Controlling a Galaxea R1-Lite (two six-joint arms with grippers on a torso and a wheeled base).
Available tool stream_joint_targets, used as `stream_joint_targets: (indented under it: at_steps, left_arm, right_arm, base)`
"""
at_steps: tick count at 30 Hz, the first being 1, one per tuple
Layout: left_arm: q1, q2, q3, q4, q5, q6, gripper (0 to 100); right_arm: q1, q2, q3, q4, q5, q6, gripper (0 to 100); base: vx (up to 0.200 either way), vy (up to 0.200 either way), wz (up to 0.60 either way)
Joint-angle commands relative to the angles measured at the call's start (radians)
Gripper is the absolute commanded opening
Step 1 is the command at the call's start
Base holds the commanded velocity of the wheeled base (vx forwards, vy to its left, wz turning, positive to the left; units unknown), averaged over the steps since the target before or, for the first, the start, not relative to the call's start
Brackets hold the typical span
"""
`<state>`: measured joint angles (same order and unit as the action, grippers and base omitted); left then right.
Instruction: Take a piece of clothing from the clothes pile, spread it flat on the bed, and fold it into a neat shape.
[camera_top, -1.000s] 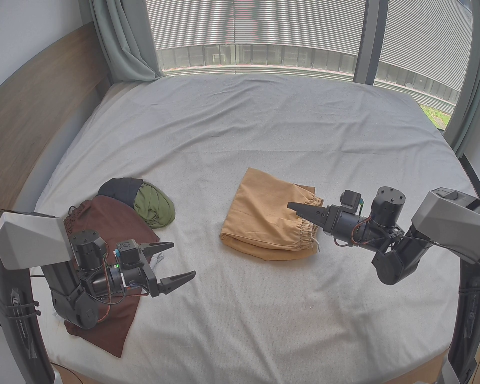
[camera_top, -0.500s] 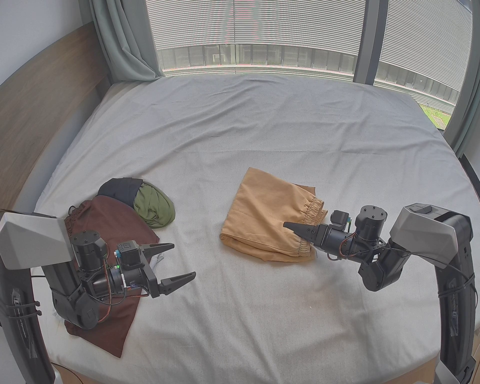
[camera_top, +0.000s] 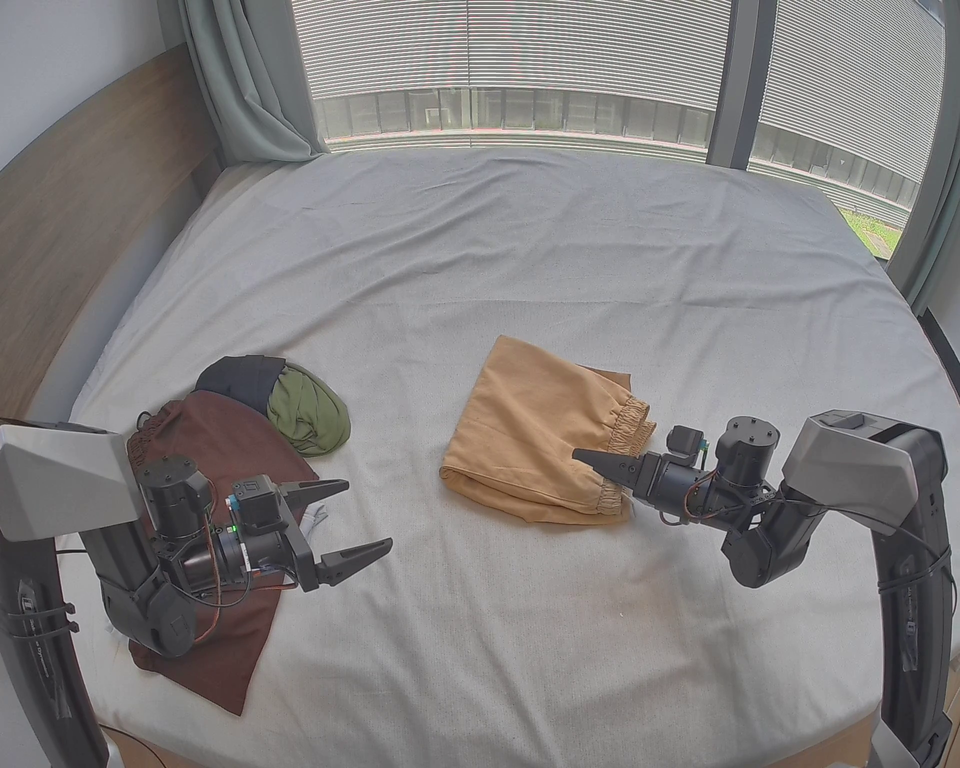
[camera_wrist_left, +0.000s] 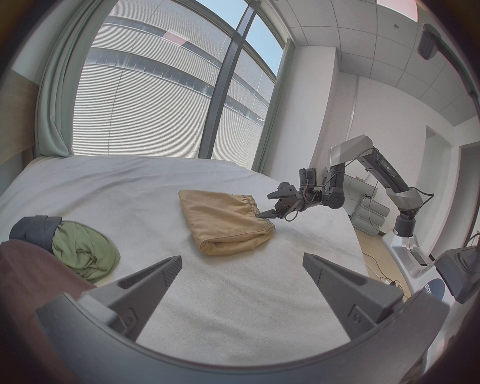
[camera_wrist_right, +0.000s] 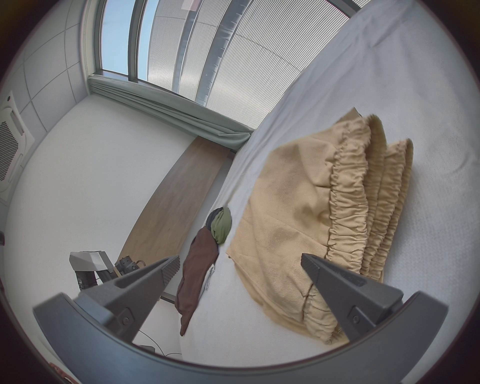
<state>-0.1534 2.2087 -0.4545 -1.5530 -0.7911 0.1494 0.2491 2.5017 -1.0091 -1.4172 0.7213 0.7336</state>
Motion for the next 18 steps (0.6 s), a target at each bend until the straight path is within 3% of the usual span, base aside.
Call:
stream_joint_targets:
  at_steps: [1,8,11,12,18]
  left_arm:
    - [-0.023,-0.063,0.01,-0.002,0.001,-0.004,100]
    - [-0.069,-0.112,0.033,-0.001,0.001,-0.011,100]
    - [-0.118,-0.172,0.054,-0.001,0.004,-0.016,100]
    - [-0.12,-0.175,0.056,-0.002,0.004,-0.016,100]
    - [-0.195,-0.308,0.126,-0.001,0.016,-0.03,100]
  right_arm:
    - [0.01,-0.169,0.11,-0.029,0.001,-0.003,100]
    - [0.038,-0.336,0.267,-0.055,-0.002,-0.12,100]
    - [0.062,-0.423,0.389,-0.049,-0.046,-0.29,100]
    - [0.064,-0.426,0.394,-0.048,-0.051,-0.296,100]
    - [0.079,-0.527,0.581,-0.057,-0.201,-0.594,100]
  base:
    - [0.0,0.0,0.0]
    - [0.0,0.0,0.0]
    - [0.0,0.0,0.0]
    - [0.0,0.0,0.0]
    - [0.0,0.0,0.0]
